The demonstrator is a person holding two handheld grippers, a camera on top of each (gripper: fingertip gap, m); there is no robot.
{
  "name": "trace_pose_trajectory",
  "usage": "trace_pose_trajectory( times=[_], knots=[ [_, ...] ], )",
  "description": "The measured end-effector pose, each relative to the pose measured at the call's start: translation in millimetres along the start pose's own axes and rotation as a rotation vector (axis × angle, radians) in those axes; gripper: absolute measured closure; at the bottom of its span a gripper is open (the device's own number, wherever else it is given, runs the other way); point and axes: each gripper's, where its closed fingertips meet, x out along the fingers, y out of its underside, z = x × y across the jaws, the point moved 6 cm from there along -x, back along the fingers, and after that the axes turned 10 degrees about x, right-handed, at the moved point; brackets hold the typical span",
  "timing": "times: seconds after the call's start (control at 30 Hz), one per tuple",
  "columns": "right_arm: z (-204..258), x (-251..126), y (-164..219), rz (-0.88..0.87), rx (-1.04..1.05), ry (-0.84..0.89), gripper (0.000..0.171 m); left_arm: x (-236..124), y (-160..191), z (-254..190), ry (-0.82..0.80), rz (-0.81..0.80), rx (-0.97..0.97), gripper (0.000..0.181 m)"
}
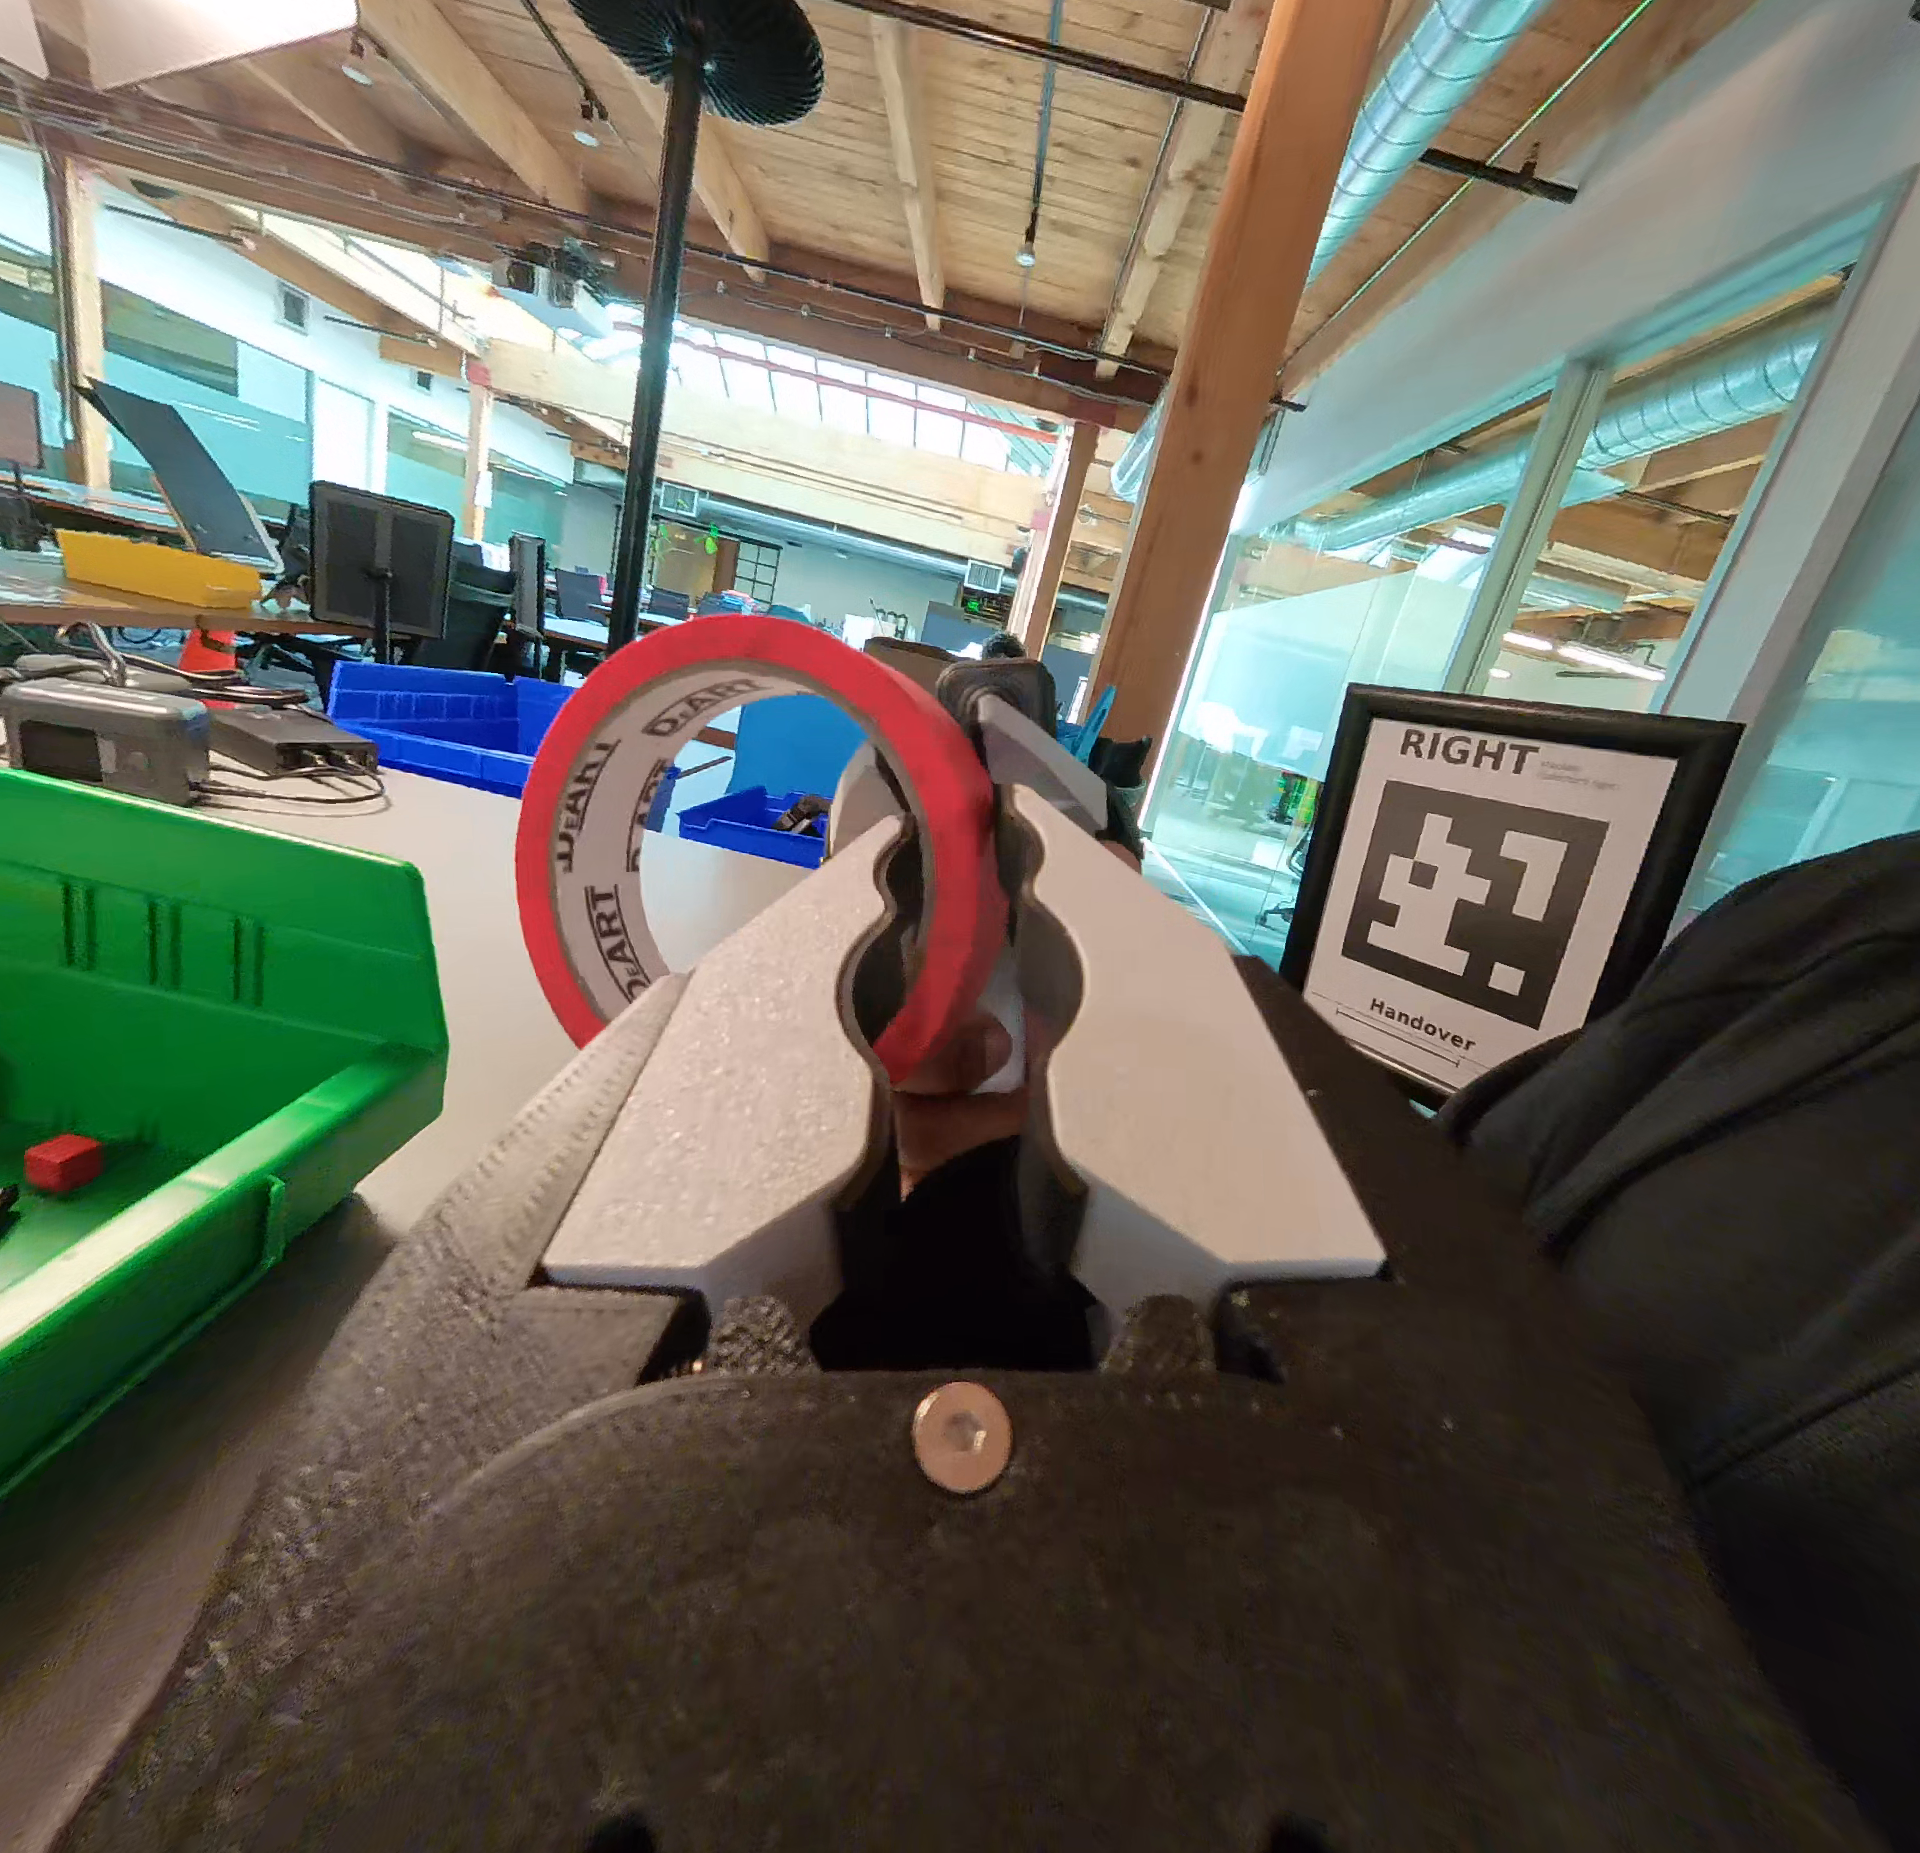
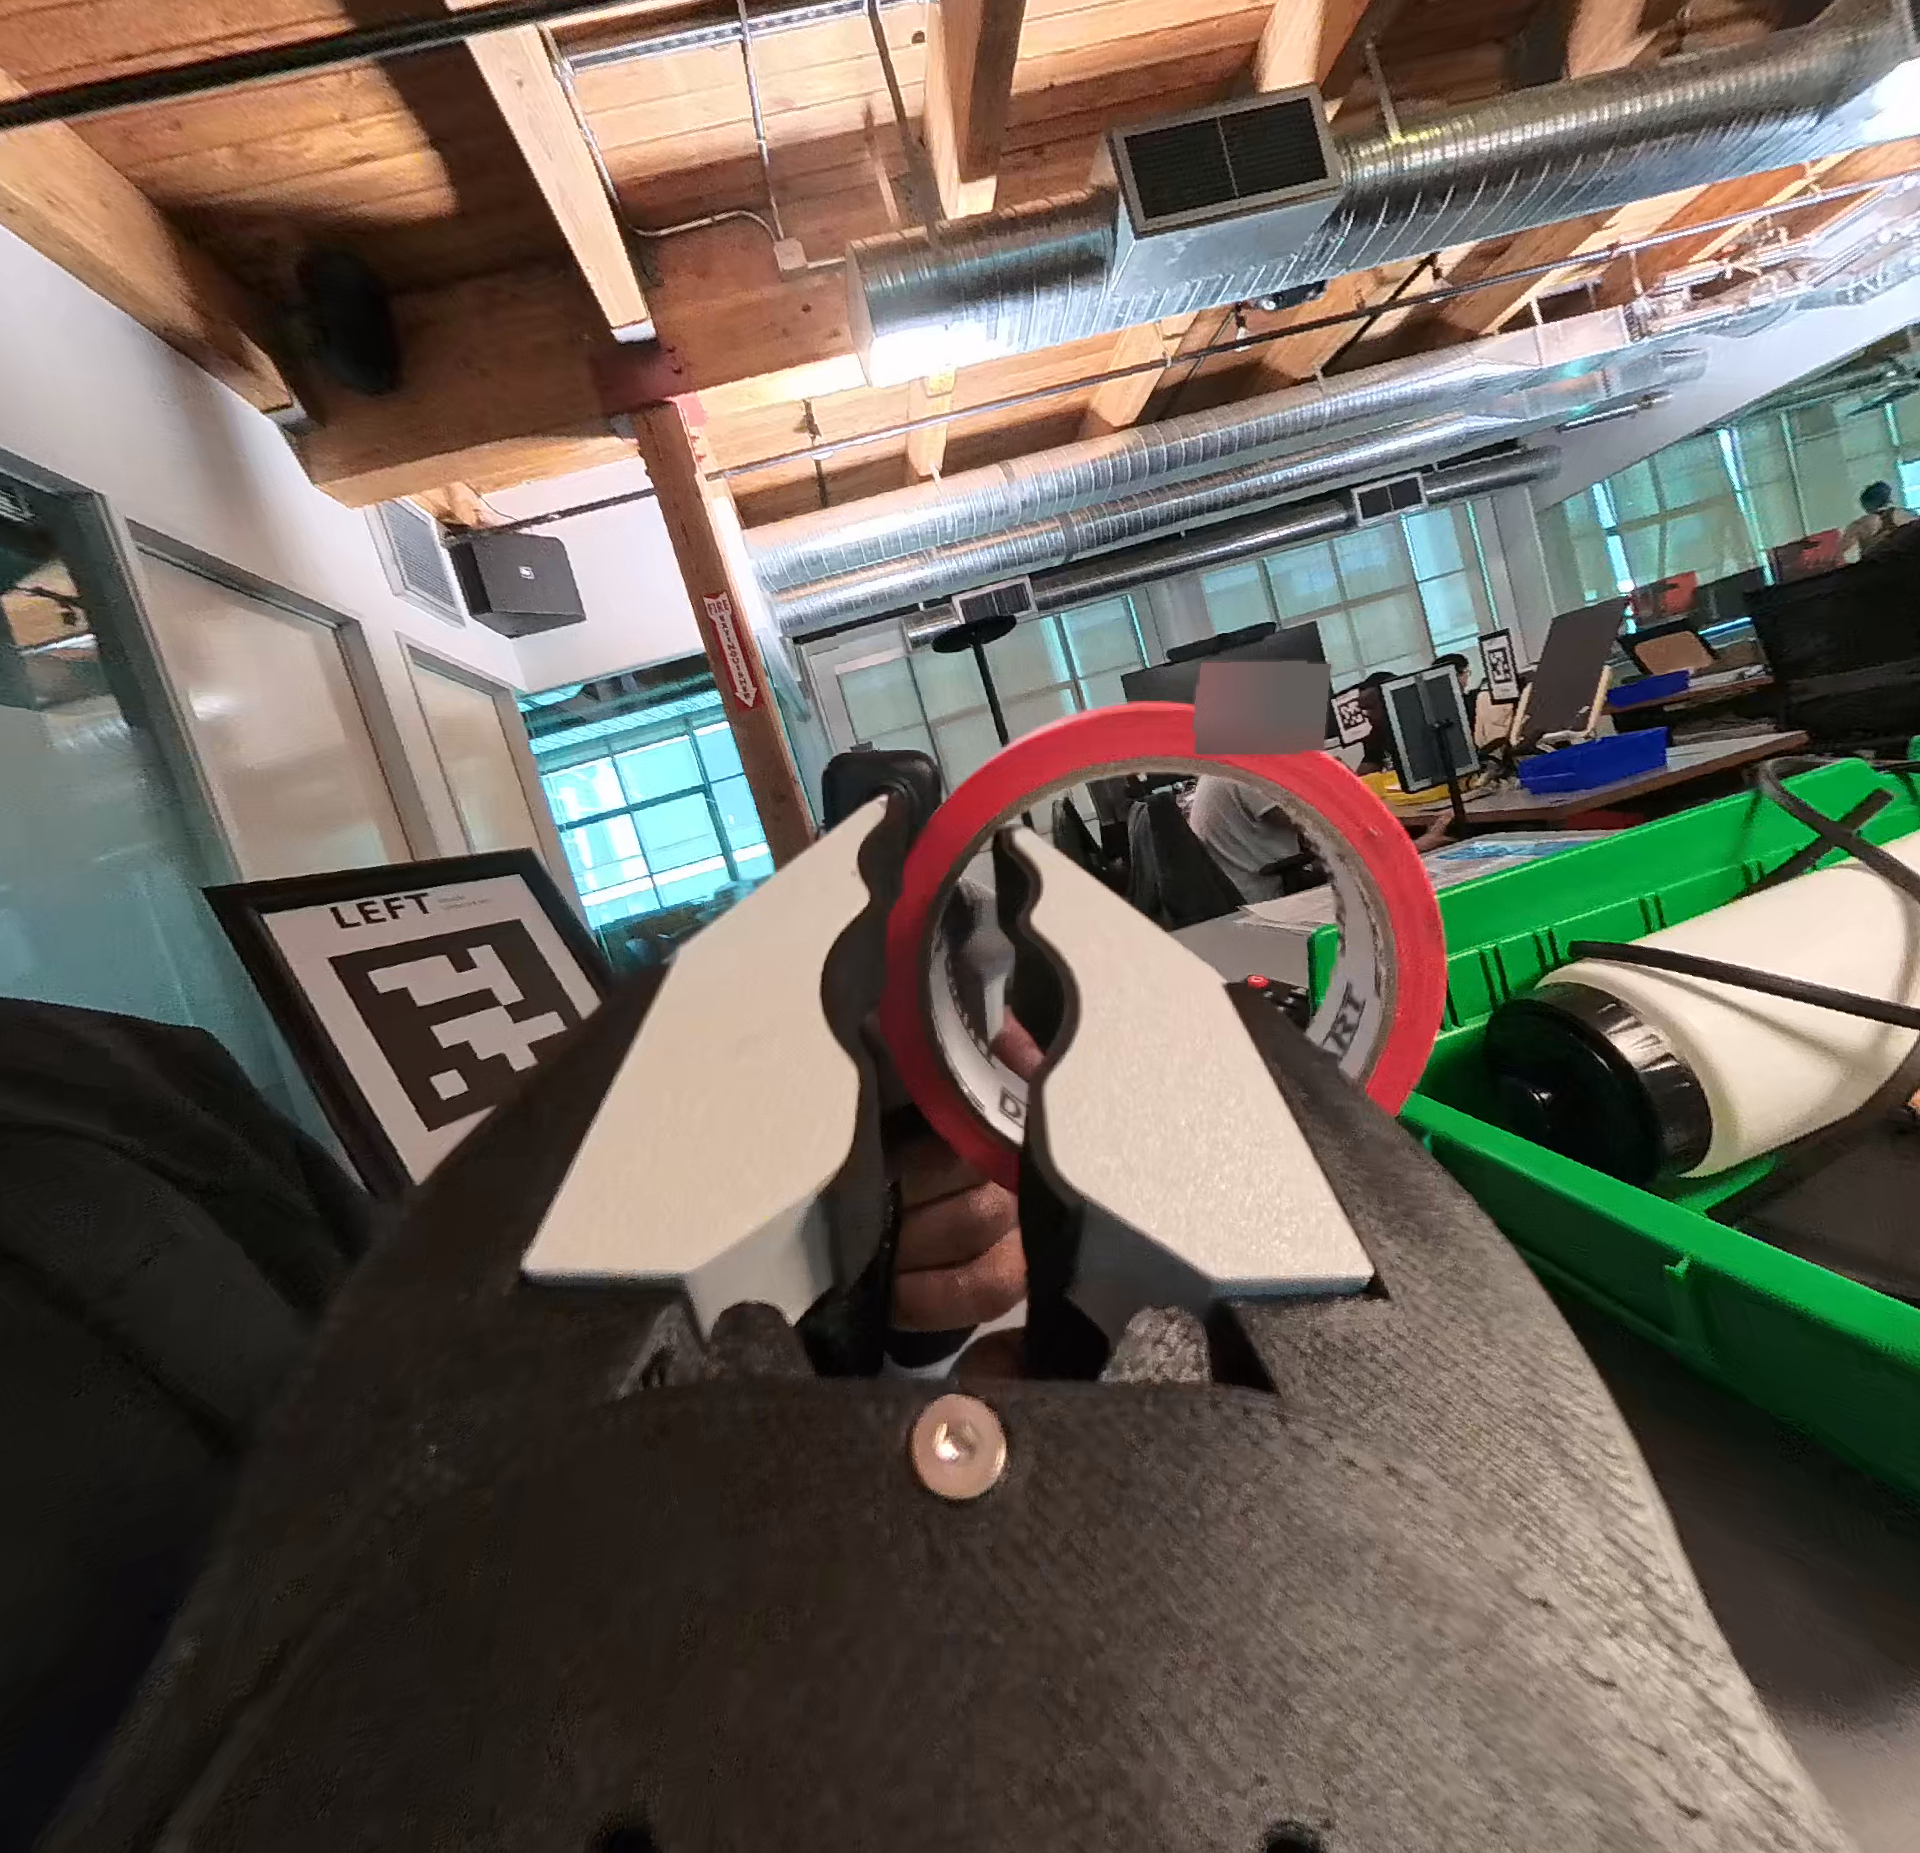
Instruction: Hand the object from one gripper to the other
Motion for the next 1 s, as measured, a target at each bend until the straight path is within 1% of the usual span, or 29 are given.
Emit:
trace_pose_trajectory(
  times=[0.07, 0.13, 0.27, 0.3, 0.33, 0.37, 0.43, 0.57, 0.7, 0.9, 1.0],
  knots=[
    [1, 2, 1, 0.005, -0.034, 0.018, 0.145, -2, -3, 3, -0.024, -0.026, -0.006, 0.168],
    [1, 3, 4, 0.024, -0.063, 0.026, 0.142, -7, -7, 8, -0.053, -0.068, -0.026, 0.167],
    [3, 9, 17, 0.124, -0.128, 0.044, 0.142, -11, -13, 10, -0.053, -0.128, -0.058, 0.167],
    [3, 11, 21, 0.156, -0.156, 0.052, 0.145, -10, -13, 9, -0.047, -0.129, -0.057, 0.167],
    [3, 13, 25, 0.187, -0.190, 0.064, 0.155, -9, -13, 9, -0.046, -0.127, -0.054, 0.167],
    [2, 13, 27, 0.202, -0.226, 0.082, 0.160, -9, -12, 9, -0.050, -0.126, -0.051, 0.167],
    [3, 13, 25, 0.197, -0.252, 0.090, 0.160, -9, -12, 11, -0.080, -0.123, -0.054, 0.165],
    [2, 8, 15, 0.122, -0.110, 0.040, 0.159, -11, -15, 11, -0.074, -0.160, -0.069, 0.151],
    [1, 2, 5, 0.045, -0.031, 0.008, 0.159, -9, -14, 9, -0.051, -0.150, -0.077, 0.151],
    [1, 1, 3, 0.035, -0.014, -0.002, 0.158, -2, -6, 3, -0.039, -0.060, -0.007, 0.151],
    [0, 0, 2, 0.021, 0.004, -0.012, 0.158, 1, -1, 2, -0.064, -0.011, 0.048, 0.151]
  ],
)
